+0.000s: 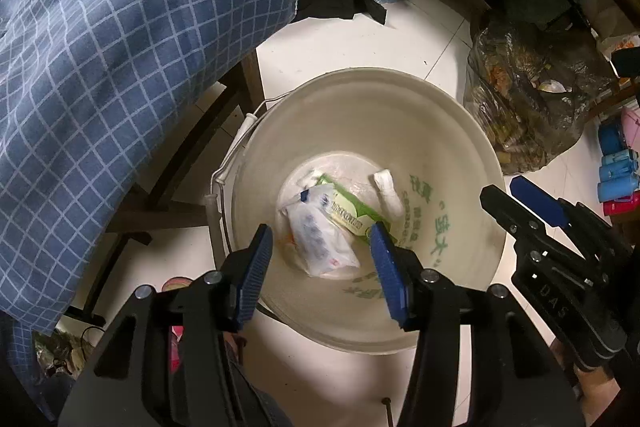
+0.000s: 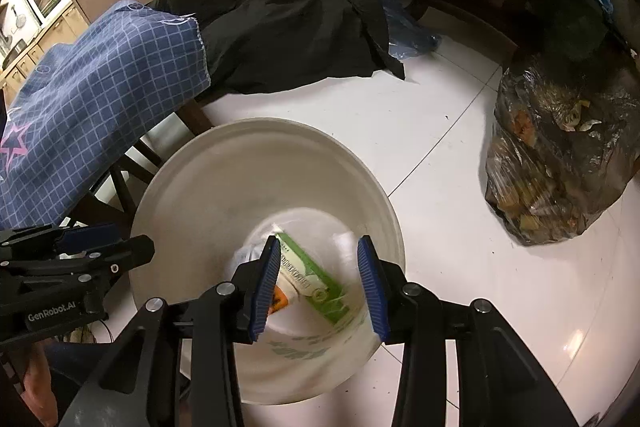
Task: Collect trash
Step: 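Open both grippers to drop the packet and bag into the bucket, then move both grippers back to the table trash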
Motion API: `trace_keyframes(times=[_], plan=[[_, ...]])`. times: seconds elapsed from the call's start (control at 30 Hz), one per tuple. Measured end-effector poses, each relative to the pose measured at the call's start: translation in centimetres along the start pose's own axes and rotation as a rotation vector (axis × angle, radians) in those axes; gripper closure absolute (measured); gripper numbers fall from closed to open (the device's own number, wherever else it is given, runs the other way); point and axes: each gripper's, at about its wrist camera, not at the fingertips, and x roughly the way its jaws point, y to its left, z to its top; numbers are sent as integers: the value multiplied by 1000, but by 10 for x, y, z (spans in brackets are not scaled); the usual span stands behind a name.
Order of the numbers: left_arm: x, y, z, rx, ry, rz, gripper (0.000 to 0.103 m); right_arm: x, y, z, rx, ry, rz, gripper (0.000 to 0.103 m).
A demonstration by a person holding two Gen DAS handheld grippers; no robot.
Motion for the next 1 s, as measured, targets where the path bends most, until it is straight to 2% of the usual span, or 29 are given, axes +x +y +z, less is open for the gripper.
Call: trace_keyframes(times=[0.37,0.47,0.5,0.57,0.63,0.77,0.9,1.0], plan=[[-2,-2,1,1,-3,-5,54,-5,0,4,-13,-8,-11,62],[-7,-6,0,11,-20,-16,51,-17,0,7,-16,-44,-16,58],[-15,-6,0,19,-48,-19,48,-24,-1,10,-21,-73,-11,55],[-32,-3,-1,43,-109,-15,46,-46,6,13,-36,-154,-3,40],[-61,6,-3,61,-196,-30,37,-70,16,18,-60,-240,6,34],[-126,42,-15,78,-366,-48,29,-117,42,30,-104,-394,71,27],[-200,107,-42,51,-523,-18,22,-158,84,42,-177,-492,171,18],[-246,184,-66,-50,-594,55,19,-171,121,49,-241,-498,248,15]])
